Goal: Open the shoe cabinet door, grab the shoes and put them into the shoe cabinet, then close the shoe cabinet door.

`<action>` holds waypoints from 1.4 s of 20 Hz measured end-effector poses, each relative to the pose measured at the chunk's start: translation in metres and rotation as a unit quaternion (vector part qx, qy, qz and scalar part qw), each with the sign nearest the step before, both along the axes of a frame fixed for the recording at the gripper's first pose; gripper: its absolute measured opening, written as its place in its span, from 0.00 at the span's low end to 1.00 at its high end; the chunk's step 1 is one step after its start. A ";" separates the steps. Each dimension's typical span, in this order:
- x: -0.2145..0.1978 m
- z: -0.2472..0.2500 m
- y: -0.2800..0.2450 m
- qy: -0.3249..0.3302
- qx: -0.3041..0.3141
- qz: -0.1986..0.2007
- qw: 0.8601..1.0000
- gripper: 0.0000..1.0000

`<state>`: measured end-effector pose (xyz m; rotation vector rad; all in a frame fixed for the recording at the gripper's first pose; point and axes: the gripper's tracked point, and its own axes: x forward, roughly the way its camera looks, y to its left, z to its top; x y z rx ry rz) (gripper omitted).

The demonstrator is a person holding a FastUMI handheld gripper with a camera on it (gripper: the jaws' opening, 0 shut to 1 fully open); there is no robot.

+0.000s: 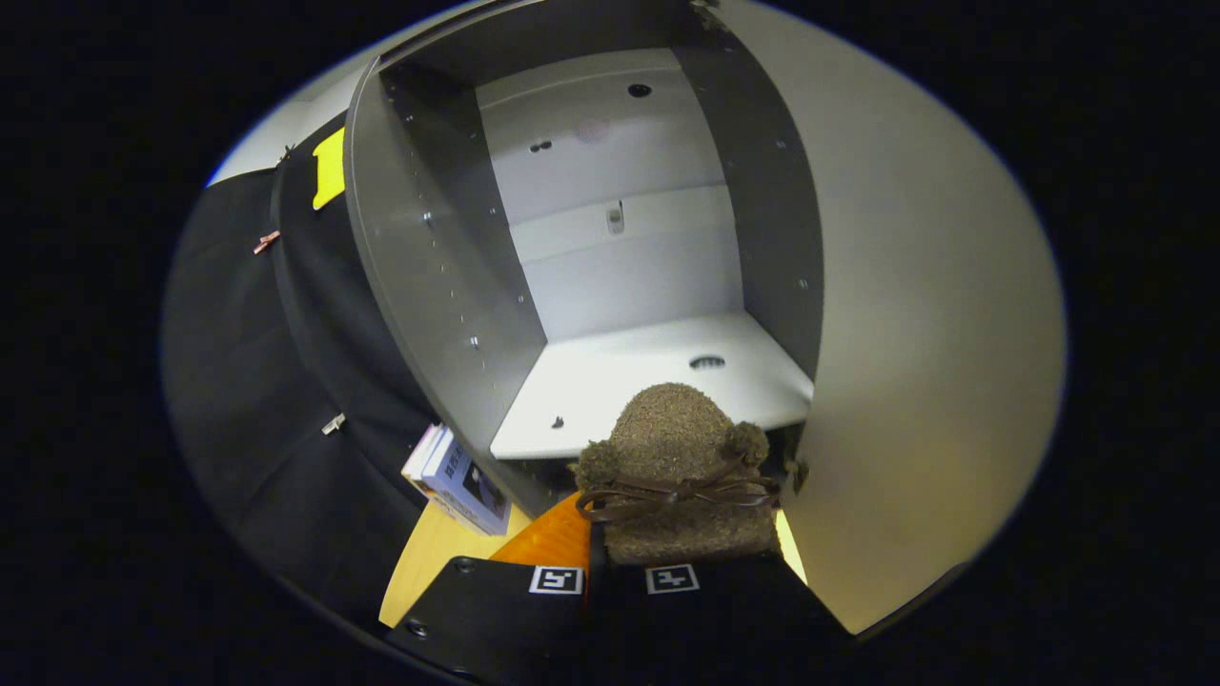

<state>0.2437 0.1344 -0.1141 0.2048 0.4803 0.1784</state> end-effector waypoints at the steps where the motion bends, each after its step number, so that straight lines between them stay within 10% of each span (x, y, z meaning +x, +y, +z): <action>1: 0.017 0.012 0.004 -0.005 -0.003 0.005 1.000 0.09; 18: 0.228 -0.025 0.039 0.038 -0.040 -0.015 0.998 0.09; 28: 0.253 -0.076 0.042 0.079 -0.081 -0.020 0.993 0.14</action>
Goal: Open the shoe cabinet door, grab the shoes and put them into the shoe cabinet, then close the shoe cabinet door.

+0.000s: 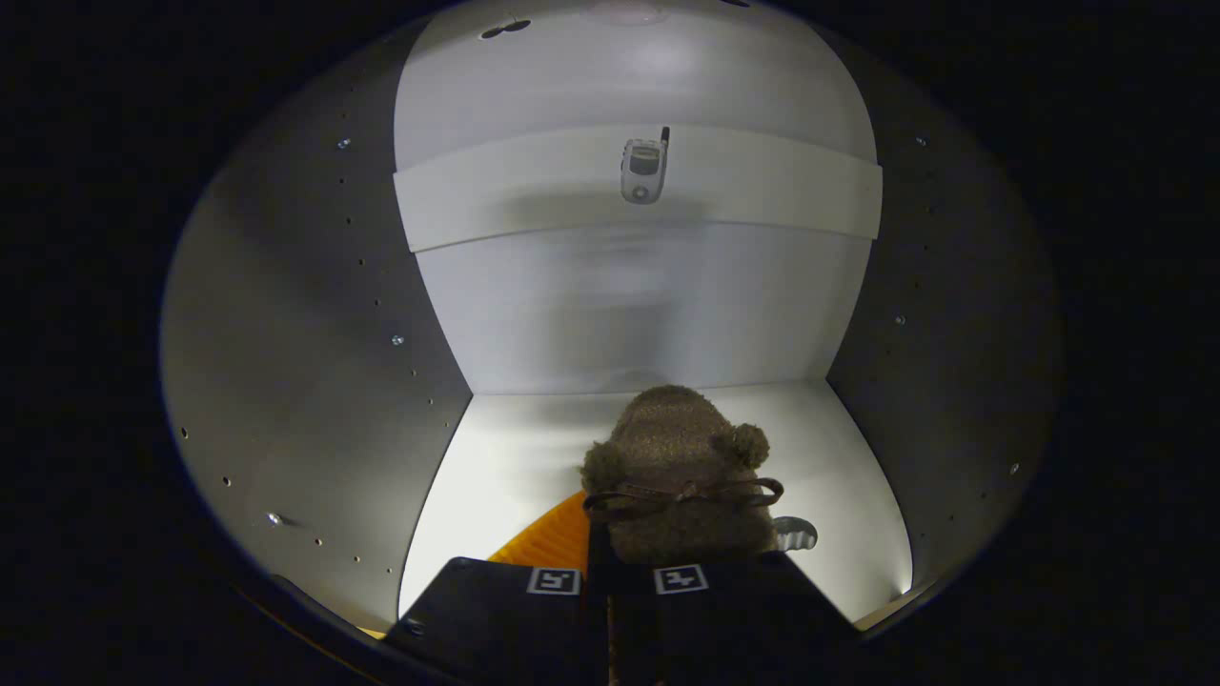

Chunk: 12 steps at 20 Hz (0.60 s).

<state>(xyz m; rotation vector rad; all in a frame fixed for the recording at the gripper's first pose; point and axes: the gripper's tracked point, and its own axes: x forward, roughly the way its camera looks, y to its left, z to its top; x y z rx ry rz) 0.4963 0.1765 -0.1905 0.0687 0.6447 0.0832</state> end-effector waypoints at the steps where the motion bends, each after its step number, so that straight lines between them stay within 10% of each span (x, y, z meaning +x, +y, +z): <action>1: -0.003 0.001 0.001 0.005 0.002 -0.001 1.000 0.17; 5: -0.014 0.007 0.005 0.006 0.012 0.003 1.000 0.29; 12: -0.053 0.035 0.004 -0.009 0.033 0.009 0.999 0.89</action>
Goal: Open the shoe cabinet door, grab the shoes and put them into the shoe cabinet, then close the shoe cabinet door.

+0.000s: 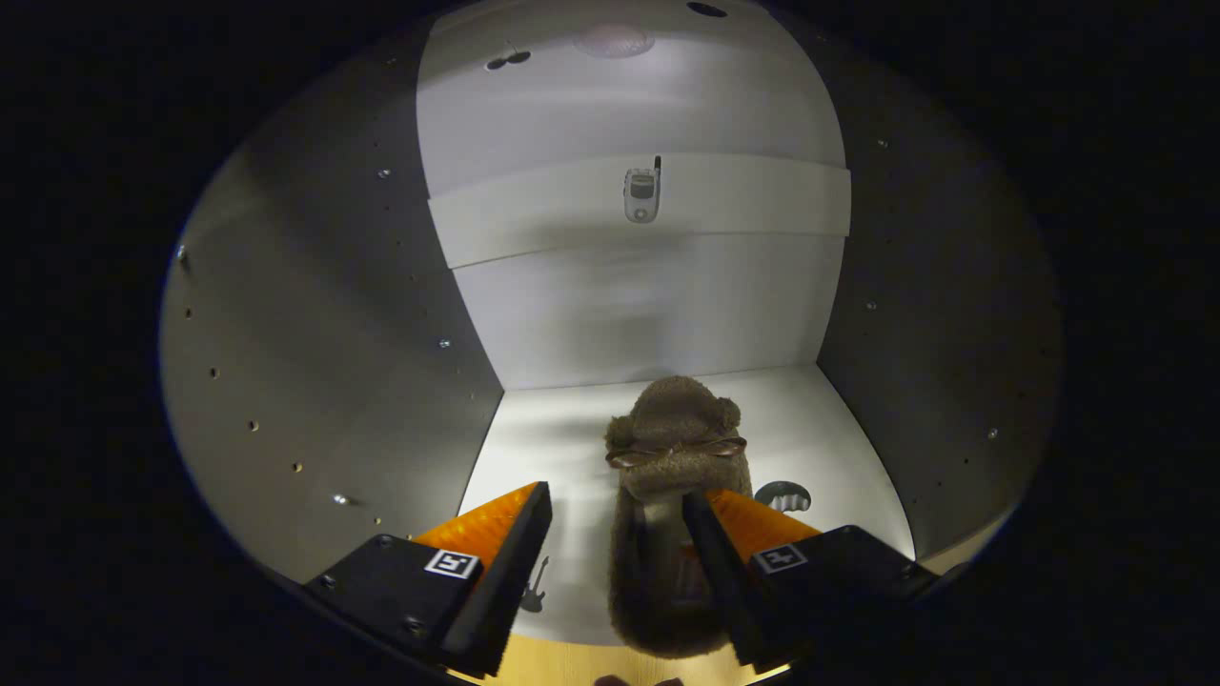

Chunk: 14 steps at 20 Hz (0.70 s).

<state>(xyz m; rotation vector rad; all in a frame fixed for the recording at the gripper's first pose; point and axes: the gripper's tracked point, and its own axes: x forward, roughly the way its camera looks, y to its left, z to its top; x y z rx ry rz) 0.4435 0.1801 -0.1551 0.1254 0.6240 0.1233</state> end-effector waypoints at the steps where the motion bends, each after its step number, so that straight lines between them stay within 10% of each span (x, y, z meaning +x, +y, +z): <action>1: -0.007 0.005 -0.002 -0.006 -0.001 -0.001 1.000 0.93; 14: -0.171 0.131 -0.033 -0.165 0.015 -0.005 0.986 0.98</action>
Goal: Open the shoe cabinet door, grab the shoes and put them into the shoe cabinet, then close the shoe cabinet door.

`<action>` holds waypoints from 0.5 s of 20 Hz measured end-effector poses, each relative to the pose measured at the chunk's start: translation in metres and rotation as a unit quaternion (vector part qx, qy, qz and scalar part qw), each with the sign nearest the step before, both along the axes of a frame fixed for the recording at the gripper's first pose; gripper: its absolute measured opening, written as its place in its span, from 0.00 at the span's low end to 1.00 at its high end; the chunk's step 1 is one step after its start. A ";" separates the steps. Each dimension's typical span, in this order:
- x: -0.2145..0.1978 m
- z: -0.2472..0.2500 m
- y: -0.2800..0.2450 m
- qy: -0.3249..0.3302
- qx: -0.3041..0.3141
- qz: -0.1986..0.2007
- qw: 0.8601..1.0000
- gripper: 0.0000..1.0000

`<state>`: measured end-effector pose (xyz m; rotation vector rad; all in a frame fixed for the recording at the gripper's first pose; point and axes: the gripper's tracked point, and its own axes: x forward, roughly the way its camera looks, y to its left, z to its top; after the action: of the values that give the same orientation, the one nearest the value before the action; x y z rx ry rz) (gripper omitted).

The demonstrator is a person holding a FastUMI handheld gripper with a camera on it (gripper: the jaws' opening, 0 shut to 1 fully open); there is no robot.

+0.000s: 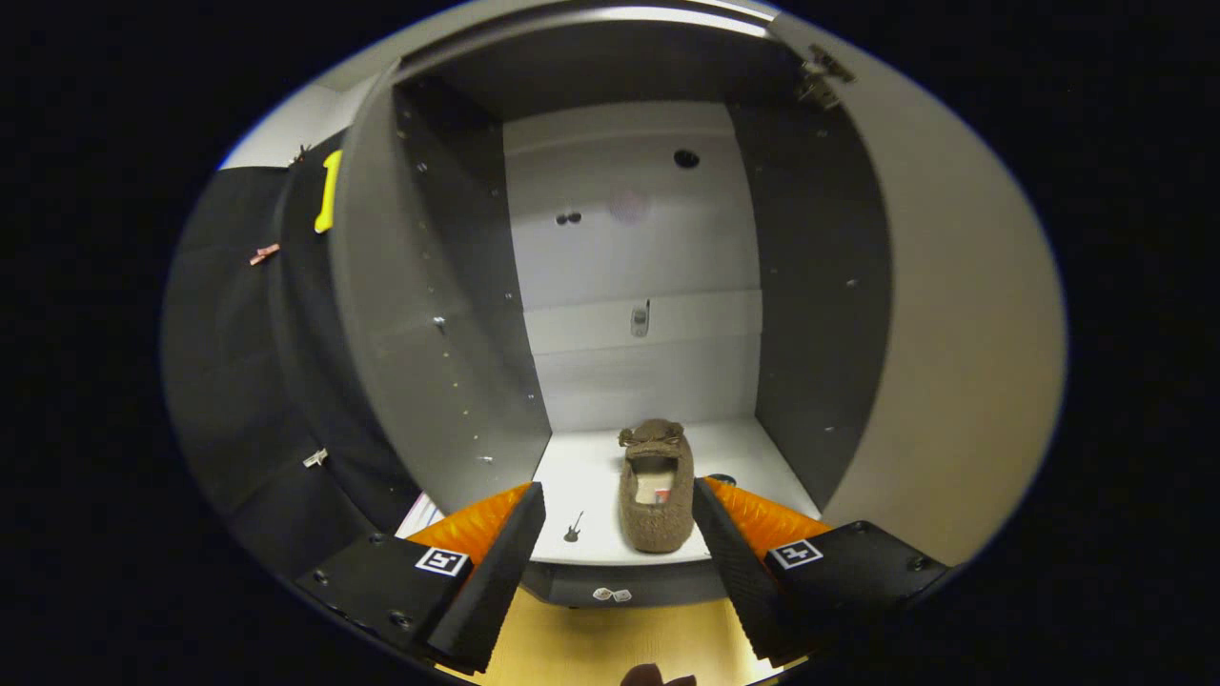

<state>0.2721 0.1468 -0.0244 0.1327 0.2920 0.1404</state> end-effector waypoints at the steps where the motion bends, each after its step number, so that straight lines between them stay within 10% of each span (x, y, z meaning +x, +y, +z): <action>1: -0.019 0.007 -0.004 -0.011 0.000 0.000 1.000 0.98; 10: -0.183 0.062 -0.060 -0.111 -0.018 -0.019 0.994 0.98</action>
<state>0.0887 0.0868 0.0375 0.0855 0.0709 0.1110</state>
